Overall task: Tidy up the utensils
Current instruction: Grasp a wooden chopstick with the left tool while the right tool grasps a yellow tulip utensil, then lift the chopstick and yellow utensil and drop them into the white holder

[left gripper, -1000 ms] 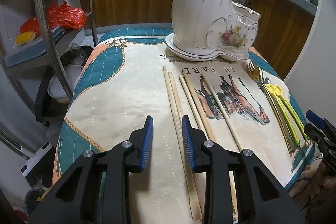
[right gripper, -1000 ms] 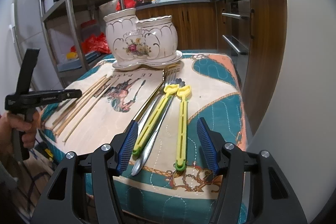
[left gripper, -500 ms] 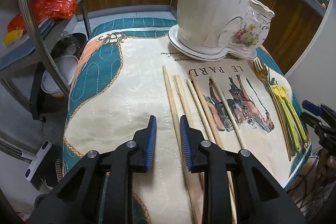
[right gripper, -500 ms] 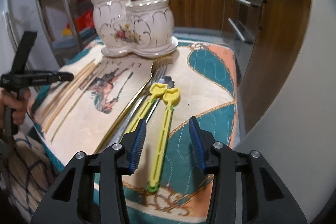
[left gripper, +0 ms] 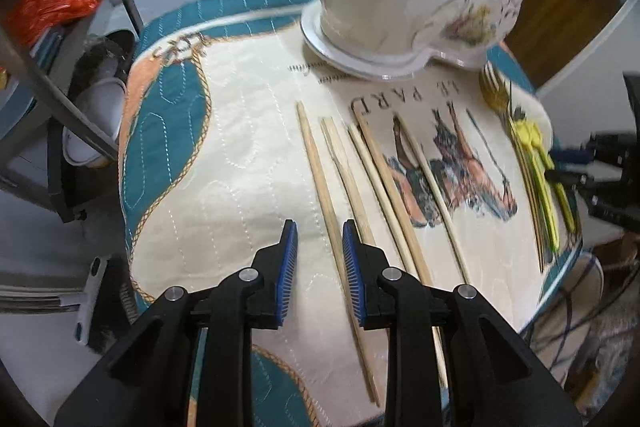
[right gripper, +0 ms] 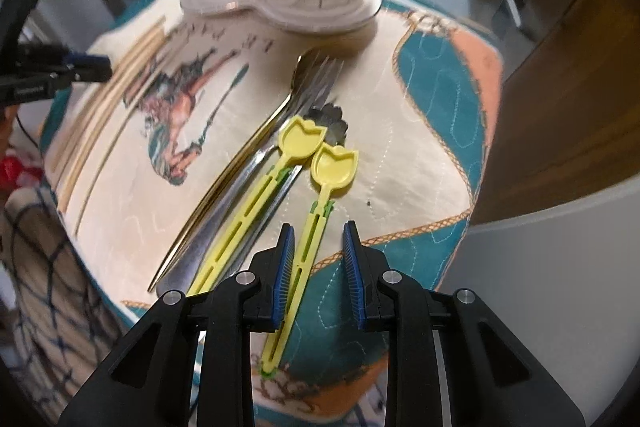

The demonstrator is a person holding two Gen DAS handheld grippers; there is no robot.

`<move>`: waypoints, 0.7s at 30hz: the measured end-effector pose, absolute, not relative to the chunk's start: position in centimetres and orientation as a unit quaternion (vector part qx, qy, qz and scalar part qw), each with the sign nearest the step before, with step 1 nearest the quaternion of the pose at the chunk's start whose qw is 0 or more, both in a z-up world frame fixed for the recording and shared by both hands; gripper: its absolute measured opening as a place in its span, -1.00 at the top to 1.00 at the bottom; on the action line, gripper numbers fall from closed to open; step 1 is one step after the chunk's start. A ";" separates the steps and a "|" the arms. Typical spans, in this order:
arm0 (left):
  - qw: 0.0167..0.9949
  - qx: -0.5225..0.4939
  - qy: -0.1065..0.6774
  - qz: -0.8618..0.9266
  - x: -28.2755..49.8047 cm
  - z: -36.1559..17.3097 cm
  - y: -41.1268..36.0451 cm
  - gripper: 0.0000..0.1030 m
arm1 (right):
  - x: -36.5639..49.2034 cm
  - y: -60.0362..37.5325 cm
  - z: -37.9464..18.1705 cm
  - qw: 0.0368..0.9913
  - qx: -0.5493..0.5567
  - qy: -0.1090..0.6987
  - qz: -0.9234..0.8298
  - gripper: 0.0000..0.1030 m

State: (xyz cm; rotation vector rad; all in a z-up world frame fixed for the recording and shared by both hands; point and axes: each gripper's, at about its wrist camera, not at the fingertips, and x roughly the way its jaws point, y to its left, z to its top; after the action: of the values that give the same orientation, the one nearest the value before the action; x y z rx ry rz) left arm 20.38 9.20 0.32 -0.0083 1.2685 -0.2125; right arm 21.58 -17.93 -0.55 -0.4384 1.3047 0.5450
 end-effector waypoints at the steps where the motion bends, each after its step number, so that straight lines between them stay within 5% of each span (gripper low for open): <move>1: 0.792 0.004 0.602 -0.100 20.6 0.3 9.0 0.53 | 21.8 -17.8 -0.6 0.728 -0.205 0.605 0.248 0.47; 7: 0.771 0.039 0.629 -0.092 21.1 0.2 7.9 0.53 | 22.9 -17.1 -0.8 0.696 -0.210 0.641 0.247 0.48; 12: 0.768 0.047 0.633 -0.084 21.3 0.2 7.7 0.67 | 22.9 -17.4 -0.5 0.702 -0.190 0.638 0.252 0.80; 14: 0.774 0.033 0.627 -0.079 21.1 0.3 8.2 0.87 | 22.9 -17.9 -0.6 0.711 -0.175 0.632 0.255 0.80; 21: 0.802 -0.054 0.587 -0.095 19.2 0.6 11.4 0.90 | 22.6 -20.9 0.4 0.743 -0.088 0.608 0.266 0.80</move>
State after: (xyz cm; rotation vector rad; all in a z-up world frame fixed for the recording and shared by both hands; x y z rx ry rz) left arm 19.16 11.45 0.64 -0.1162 1.2590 -0.2044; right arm 22.59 -20.94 0.42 -0.1928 1.3312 0.5827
